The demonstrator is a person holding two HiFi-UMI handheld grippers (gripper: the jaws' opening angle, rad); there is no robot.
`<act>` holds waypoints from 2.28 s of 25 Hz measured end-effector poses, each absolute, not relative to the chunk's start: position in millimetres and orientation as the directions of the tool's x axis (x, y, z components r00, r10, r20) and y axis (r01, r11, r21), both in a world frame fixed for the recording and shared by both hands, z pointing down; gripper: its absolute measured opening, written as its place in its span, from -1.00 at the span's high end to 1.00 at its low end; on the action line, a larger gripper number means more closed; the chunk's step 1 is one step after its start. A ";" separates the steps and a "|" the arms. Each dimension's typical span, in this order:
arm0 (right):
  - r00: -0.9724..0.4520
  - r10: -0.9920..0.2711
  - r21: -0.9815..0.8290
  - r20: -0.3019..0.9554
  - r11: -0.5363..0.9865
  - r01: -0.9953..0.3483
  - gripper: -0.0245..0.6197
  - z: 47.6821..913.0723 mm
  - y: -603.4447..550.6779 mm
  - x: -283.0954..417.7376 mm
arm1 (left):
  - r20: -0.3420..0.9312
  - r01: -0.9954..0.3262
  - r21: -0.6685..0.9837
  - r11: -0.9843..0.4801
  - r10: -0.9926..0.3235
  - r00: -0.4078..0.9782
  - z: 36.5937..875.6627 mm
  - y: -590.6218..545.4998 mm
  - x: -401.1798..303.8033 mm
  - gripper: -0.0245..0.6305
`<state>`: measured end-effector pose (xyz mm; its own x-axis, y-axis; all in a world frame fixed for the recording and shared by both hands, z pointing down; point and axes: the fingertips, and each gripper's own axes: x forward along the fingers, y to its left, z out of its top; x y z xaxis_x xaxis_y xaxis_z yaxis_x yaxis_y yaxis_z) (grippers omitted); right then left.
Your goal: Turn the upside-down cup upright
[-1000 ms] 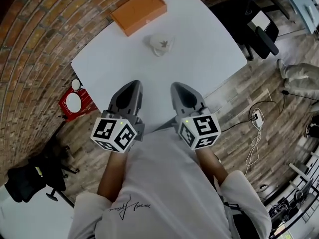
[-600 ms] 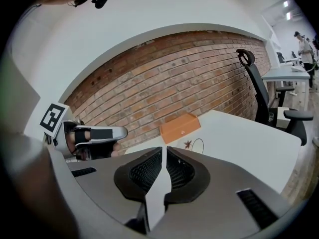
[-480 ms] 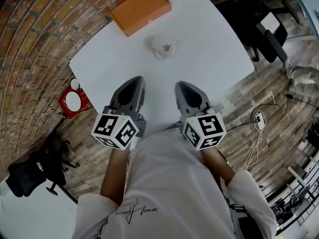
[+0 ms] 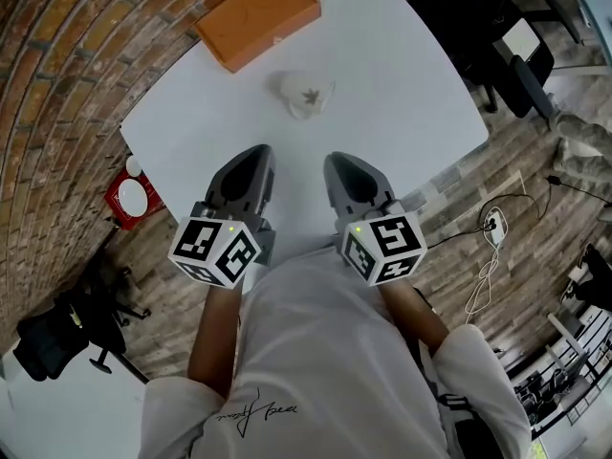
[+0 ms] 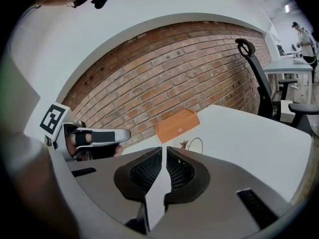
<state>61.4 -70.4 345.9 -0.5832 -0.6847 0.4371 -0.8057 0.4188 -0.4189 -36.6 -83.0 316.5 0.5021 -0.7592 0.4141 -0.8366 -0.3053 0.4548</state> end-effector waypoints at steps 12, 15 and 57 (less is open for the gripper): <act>-0.609 -0.642 -0.441 0.465 0.428 -0.788 0.85 365.0 -93.5 44.3 | 0.443 -0.839 0.473 -0.268 -0.751 0.490 333.8 -104.1 -48.7 0.90; -0.613 -0.634 -0.450 0.471 0.425 -0.785 0.85 368.4 -98.6 41.6 | 0.457 -0.841 0.469 -0.270 -0.740 0.493 339.6 -110.6 -49.7 0.90; -0.556 -0.636 -0.502 0.535 0.290 -0.815 0.85 420.9 -159.5 55.3 | 0.539 -0.830 0.496 -0.255 -0.659 0.525 403.9 -180.5 -39.0 0.90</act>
<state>55.3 -159.5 420.9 -0.5556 -0.6364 0.5351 -0.8150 0.2895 -0.5019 -39.0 -180.5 403.9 0.5247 -0.6590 0.5389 -0.8300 -0.2551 0.4961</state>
